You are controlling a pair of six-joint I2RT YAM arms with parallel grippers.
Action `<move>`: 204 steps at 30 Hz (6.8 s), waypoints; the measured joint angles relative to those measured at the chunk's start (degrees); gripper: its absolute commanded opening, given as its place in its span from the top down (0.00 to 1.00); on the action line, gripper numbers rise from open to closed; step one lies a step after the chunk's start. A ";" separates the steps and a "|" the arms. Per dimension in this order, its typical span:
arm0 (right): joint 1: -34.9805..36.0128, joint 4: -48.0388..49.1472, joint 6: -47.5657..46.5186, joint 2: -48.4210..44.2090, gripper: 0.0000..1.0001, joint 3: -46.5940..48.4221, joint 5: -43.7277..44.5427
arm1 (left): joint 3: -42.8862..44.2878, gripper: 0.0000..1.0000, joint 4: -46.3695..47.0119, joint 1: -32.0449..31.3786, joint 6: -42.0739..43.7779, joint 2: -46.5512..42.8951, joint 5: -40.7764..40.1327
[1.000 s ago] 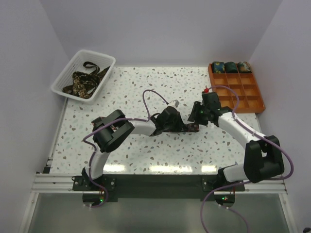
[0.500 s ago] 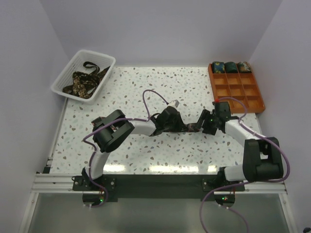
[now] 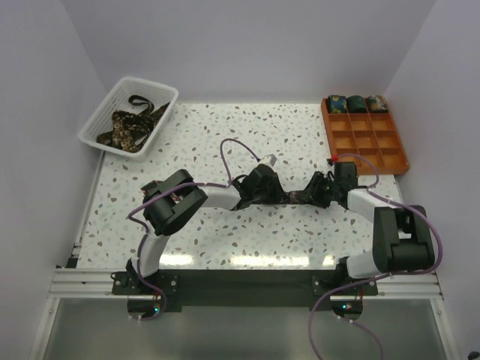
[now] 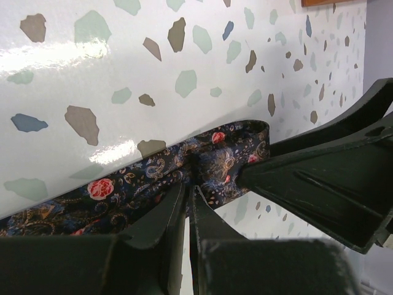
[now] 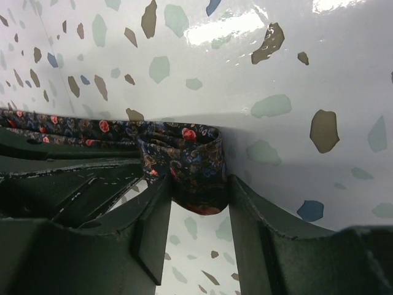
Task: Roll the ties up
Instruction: Roll the tie
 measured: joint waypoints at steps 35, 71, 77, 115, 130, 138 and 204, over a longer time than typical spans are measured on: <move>12.98 -24.11 -8.61 -0.81 1.00 16.52 29.70 | -16.81 0.74 -3.32 4.70 5.20 -18.60 -5.57; 40.39 -50.56 -1.99 28.63 1.00 37.44 69.57 | -24.09 0.77 -2.51 7.61 4.63 -21.92 -4.66; 41.64 -52.06 0.20 31.10 1.00 39.12 69.70 | -25.38 0.78 -1.92 7.61 3.74 -21.92 -4.57; 40.94 -53.27 8.28 38.60 0.70 44.78 72.28 | -27.67 0.79 1.36 7.61 0.83 -21.68 -3.43; 37.86 -43.08 4.33 29.14 0.56 39.43 59.23 | -27.65 0.79 1.29 7.61 0.87 -21.68 -3.41; 37.48 -41.07 3.30 26.91 0.54 39.39 54.58 | -26.62 0.79 0.46 7.43 1.03 -21.70 -3.41; 2.95 -9.42 -2.25 -2.73 0.44 7.23 11.72 | 2.73 0.82 -3.21 -1.09 -1.73 -0.90 0.02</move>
